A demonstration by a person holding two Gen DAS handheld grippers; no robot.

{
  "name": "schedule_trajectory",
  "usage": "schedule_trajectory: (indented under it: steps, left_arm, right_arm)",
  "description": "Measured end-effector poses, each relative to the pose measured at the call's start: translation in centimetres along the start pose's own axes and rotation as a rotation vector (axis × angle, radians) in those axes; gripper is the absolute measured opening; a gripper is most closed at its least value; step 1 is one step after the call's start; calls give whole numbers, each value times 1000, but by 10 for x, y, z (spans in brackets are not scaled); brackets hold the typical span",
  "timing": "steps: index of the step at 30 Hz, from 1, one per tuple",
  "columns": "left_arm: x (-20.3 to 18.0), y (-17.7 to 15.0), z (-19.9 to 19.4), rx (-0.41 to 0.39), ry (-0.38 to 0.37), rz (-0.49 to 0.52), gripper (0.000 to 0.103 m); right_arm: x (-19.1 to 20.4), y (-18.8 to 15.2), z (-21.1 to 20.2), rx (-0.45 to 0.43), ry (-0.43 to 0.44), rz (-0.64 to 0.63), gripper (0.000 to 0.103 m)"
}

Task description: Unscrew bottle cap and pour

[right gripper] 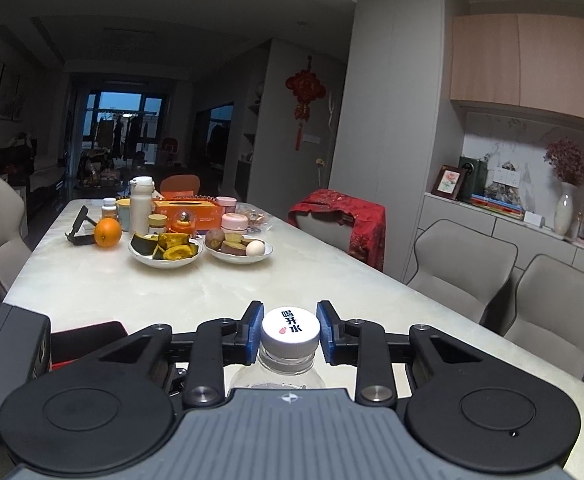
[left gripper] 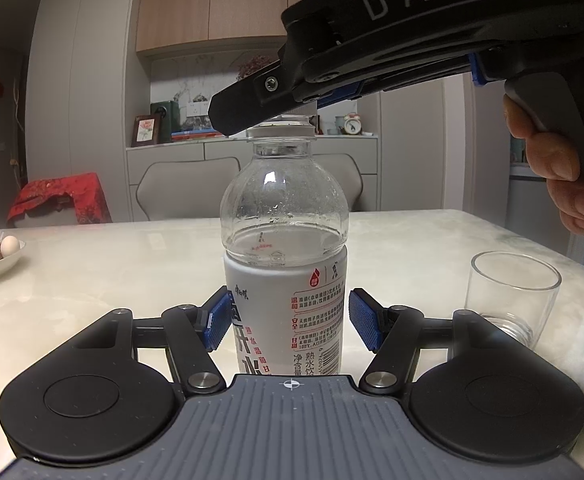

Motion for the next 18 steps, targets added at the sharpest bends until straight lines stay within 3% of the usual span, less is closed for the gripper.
schedule_trajectory:
  steps: [18]
  left_arm:
    - [3, -1, -1, -2, 3, -4, 63]
  right_arm:
    - [2, 0, 0, 5, -62, 4, 34]
Point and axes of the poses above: each gripper's, at about its wrist camera, not at the fingertips, and z roughly the way its jaws point, x to its left, y to its top, the point moved 3 cm from there along z, roughly the way its jaws point, and after that the axes turned 13 degrees about -x, right-handed, at the moved point
